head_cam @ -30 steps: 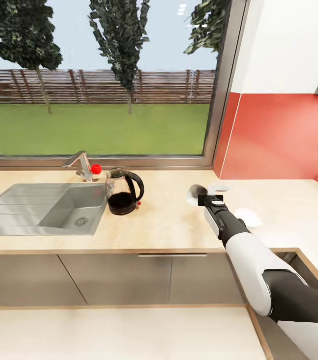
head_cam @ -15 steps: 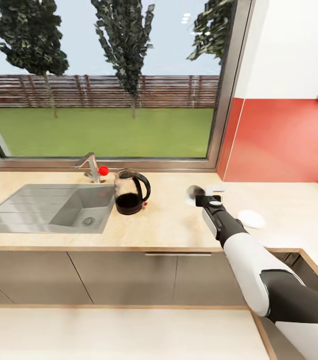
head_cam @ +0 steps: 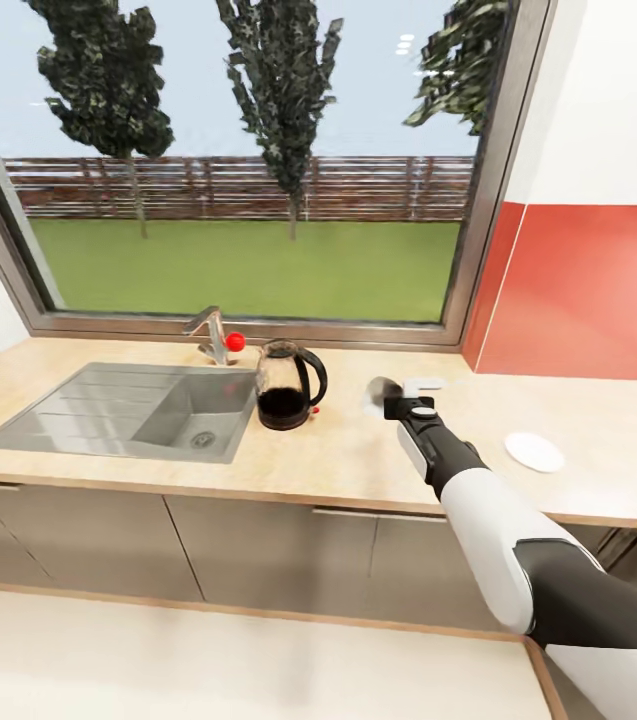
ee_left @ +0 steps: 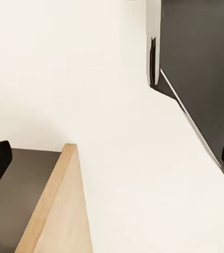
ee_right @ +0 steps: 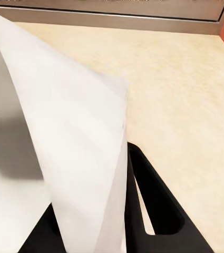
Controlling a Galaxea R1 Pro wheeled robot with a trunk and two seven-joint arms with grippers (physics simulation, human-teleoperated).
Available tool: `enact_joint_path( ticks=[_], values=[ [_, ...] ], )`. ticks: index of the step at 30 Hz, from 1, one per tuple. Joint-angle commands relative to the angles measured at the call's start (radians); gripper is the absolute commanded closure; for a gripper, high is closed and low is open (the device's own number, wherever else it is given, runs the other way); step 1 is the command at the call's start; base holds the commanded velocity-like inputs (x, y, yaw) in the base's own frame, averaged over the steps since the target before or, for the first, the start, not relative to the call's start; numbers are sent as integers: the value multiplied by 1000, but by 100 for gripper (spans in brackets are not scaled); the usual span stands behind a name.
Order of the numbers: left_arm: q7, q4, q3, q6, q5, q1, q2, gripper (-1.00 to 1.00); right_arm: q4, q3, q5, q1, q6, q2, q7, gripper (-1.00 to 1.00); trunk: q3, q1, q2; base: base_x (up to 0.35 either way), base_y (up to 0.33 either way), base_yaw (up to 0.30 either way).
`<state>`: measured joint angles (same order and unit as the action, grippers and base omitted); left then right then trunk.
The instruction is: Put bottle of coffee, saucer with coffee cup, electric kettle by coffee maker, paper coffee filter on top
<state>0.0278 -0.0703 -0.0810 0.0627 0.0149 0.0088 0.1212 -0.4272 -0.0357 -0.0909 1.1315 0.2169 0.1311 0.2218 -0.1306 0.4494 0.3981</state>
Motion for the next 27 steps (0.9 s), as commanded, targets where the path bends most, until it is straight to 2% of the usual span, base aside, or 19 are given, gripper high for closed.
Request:
enact_joint_path(
  ticks=[1, 5, 9, 11, 27],
  values=[
    [3, -6, -8, 7, 1, 1, 0, -100, -2, -4, -5, 1, 6, 1, 0, 100, -2, 1, 2, -7, 0, 36],
    [3, -13, -7, 6, 1, 0, 0, -100, -1, -4, -6, 1, 6, 1, 1, 100, -2, 1, 2, -216, 0, 10],
    [3, -16, 1, 6, 2, 0, 2, -100, 56, -4, -5, 1, 4, 0, 0, 100, -2, 1, 2, -323, 5, 1],
    [3, -31, 19, 6, 2, 0, 7, -100, 71, -4, -4, 1, 3, 1, -1, 100, -2, 1, 2, -333, 59, 0],
    [3, -36, 26, -38, 2, 0, 3, -100, 70, -4, -3, 1, 4, 2, 1, 100, -2, 1, 2, -336, 88, 0]
  ],
)
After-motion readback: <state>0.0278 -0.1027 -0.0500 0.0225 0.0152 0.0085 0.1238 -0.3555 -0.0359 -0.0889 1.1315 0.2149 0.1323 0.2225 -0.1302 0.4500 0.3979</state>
